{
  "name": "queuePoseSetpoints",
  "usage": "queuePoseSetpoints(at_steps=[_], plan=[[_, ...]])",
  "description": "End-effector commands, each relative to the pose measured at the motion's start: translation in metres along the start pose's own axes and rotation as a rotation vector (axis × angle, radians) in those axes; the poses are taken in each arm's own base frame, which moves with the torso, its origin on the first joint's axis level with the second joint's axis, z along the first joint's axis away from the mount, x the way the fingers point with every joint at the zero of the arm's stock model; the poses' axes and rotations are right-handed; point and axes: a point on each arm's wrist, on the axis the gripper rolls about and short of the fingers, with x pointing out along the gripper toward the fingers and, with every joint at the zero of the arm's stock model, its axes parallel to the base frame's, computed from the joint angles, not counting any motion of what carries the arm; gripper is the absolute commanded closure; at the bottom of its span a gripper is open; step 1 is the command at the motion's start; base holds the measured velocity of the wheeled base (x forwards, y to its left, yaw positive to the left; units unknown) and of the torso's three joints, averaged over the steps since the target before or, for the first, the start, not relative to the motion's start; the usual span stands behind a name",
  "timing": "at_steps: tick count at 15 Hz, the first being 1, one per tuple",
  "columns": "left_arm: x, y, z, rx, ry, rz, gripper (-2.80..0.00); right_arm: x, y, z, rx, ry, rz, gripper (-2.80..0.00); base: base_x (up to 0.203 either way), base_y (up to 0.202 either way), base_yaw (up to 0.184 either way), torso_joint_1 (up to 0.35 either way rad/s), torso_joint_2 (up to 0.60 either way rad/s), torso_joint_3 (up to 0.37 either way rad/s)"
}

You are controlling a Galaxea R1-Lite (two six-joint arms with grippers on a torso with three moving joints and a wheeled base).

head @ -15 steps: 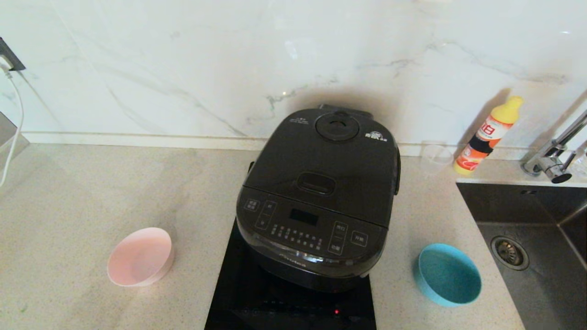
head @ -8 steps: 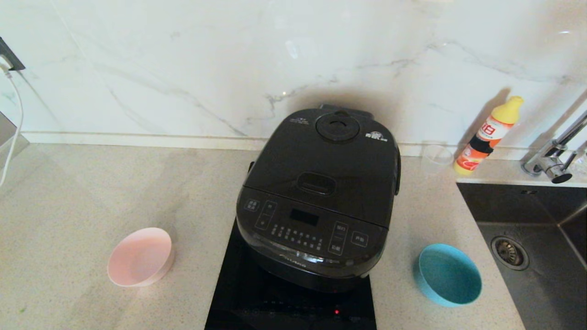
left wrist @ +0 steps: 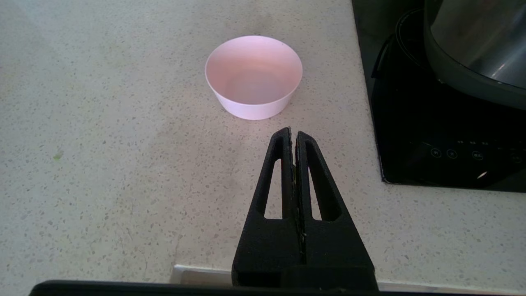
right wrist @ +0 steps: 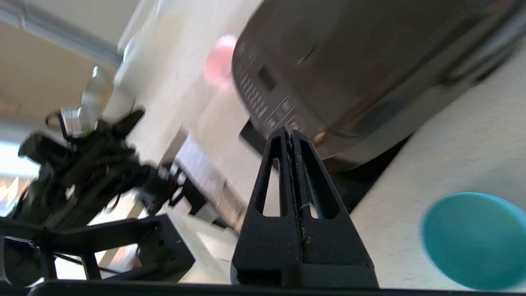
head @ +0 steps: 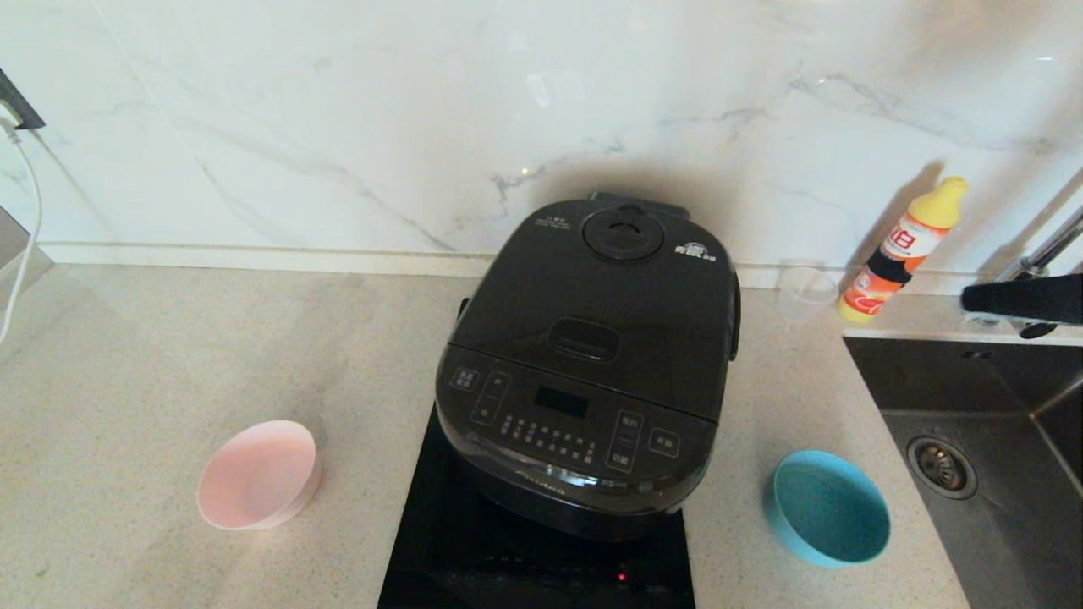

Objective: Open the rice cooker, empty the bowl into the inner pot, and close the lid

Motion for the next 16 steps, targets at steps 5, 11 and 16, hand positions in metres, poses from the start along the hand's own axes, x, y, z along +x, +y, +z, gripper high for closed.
queuePoseSetpoints(at_steps=[5, 11, 16], plan=[[0.000, 0.000, 0.000, 0.000, 0.003, -0.001, 0.00, 0.072, 0.008, -0.009, 0.024, 0.196, 0.069, 0.00, 0.000, 0.000, 0.000, 0.000, 0.00, 0.000], [0.000, 0.000, 0.000, 0.000, 0.002, -0.001, 0.00, 0.115, 0.018, -0.030, 0.022, 0.322, 0.028, 0.00, 0.000, 0.000, 0.000, 0.000, 0.00, 0.000], [0.000, 0.000, 0.000, 0.000, 0.002, 0.001, 0.00, 0.141, 0.029, -0.039, 0.029, 0.326, 0.016, 0.00, 0.000, 0.000, 0.000, 0.000, 0.00, 0.000]])
